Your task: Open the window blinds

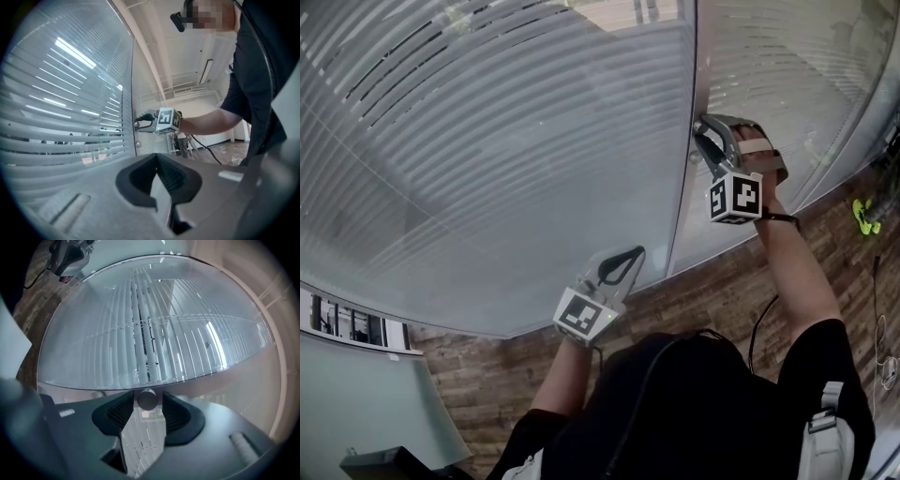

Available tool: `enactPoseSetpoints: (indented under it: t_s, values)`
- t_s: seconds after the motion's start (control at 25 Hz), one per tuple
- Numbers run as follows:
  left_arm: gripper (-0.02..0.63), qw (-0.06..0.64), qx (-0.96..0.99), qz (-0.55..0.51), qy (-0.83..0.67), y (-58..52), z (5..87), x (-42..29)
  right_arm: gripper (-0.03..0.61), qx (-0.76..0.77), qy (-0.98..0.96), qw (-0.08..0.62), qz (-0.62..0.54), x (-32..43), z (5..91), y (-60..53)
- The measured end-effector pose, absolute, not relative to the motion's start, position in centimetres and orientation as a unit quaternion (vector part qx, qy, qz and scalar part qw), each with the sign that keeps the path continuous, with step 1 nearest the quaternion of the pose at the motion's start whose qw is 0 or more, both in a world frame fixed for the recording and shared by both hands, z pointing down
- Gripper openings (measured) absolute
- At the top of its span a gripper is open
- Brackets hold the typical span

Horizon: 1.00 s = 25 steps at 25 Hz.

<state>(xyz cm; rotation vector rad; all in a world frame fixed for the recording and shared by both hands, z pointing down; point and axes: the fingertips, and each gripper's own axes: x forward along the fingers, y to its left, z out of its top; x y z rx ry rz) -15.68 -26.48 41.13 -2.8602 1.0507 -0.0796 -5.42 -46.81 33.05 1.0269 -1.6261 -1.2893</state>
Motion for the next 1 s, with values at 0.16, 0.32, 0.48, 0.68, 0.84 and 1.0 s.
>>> enactPoseSetpoints:
  t_s: [0.16,0.32,0.48,0.68,0.84,1.0]
  values:
    - [0.005,0.054,-0.937,-0.025,0.345,-26.80,41.62,-15.83,0.136,0.412,-0.641,0.399,-0.510,-5.46,32.99,-47.00]
    - [0.005,0.055,-0.936,-0.025,0.348,-26.85,42.02,-15.92,0.129,0.416,-0.644,0.394,-0.507,-5.48,32.92,-46.97]
    - [0.003,0.043,-0.937,-0.027,0.345,-26.66,41.46,-15.60,0.127,0.421,-0.653,0.386,-0.498,-5.54,32.71,-47.00]
    - [0.004,0.046,-0.937,-0.023,0.347,-26.43,41.51,-15.80,0.127,0.436,-0.676,0.369,-0.465,-5.64,32.71,-46.90]
    - [0.004,0.054,-0.937,-0.016,0.345,-26.52,42.16,-15.64,0.127,0.447,-0.693,0.358,-0.439,-5.41,32.65,-46.99]
    - [0.003,0.043,-0.938,-0.022,0.344,-26.14,41.58,-15.45,0.127,0.461,-0.714,0.337,-0.406,-5.43,32.48,-46.99]
